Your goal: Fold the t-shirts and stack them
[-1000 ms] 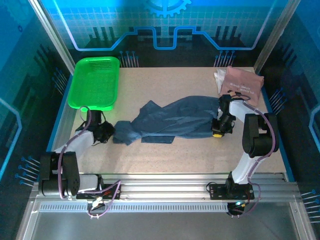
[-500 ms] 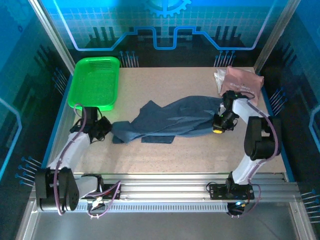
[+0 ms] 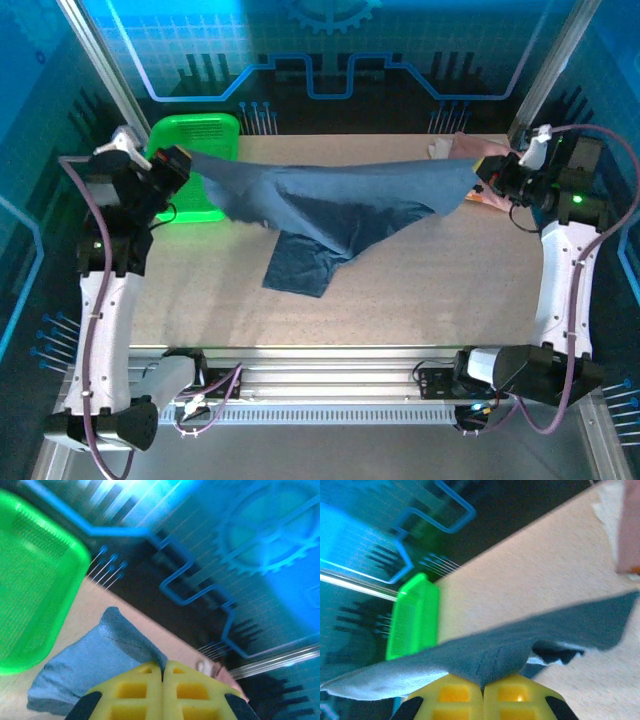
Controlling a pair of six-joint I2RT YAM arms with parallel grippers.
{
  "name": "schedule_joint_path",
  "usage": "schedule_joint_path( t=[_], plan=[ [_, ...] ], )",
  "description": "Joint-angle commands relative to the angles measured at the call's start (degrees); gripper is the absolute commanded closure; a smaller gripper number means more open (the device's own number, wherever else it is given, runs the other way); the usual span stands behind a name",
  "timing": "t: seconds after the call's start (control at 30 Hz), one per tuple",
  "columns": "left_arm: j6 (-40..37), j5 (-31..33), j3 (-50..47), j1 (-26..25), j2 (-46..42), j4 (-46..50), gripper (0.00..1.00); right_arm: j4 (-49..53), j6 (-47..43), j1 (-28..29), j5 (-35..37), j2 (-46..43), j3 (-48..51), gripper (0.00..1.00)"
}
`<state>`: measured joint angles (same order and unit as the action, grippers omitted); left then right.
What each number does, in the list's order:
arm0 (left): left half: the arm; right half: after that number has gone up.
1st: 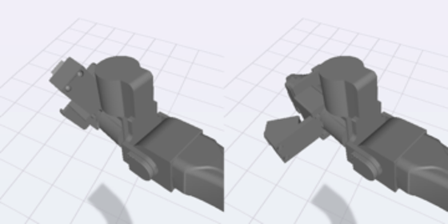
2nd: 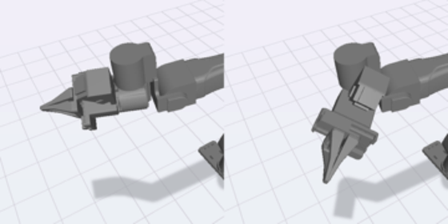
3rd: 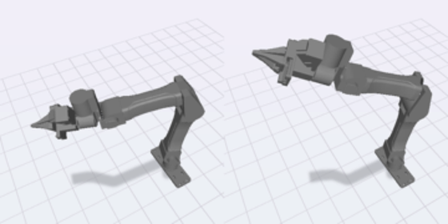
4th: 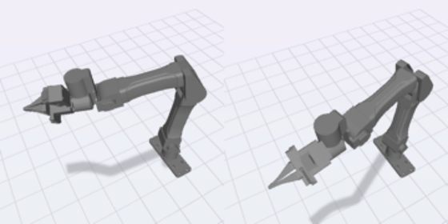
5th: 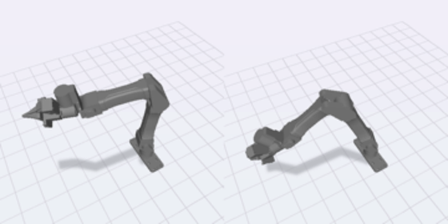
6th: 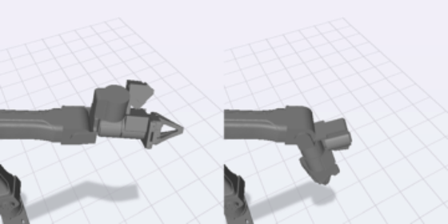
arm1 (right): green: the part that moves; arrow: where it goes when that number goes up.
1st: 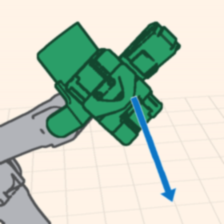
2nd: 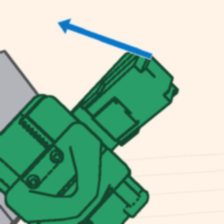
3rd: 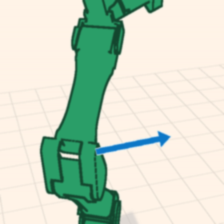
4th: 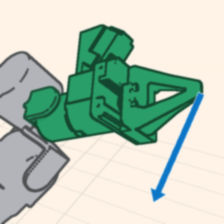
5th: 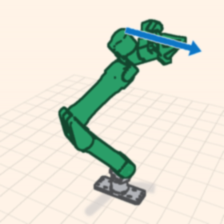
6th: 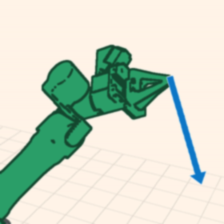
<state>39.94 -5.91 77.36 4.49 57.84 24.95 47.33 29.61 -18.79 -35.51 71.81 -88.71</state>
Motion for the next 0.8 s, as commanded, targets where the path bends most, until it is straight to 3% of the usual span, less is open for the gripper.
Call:
schedule_joint_path(
  t=[0.0, 0.23, 0.5, 0.77],
  plan=[
    [-1.54, -0.76, 7.16, 0.25, 1.03, -4.59, 1.00, -0.13, 4.94, -1.51, -4.09, -0.81, -7.63, 1.00],
    [-1.76, -5.92, 20.42, 0.25, 6.32, -8.95, 1.00, -0.59, 12.41, -4.61, -3.32, -0.74, -20.70, 1.00],
    [-2.29, -10.42, 34.50, 0.25, 15.87, -11.53, 1.00, 1.09, 14.15, -5.18, -3.58, 6.77, -36.96, 1.00],
    [2.80, -14.40, 43.87, 0.25, 31.07, -15.69, 1.00, -0.65, 13.55, -2.90, -4.26, 16.92, -40.80, 1.00]
  ],
)
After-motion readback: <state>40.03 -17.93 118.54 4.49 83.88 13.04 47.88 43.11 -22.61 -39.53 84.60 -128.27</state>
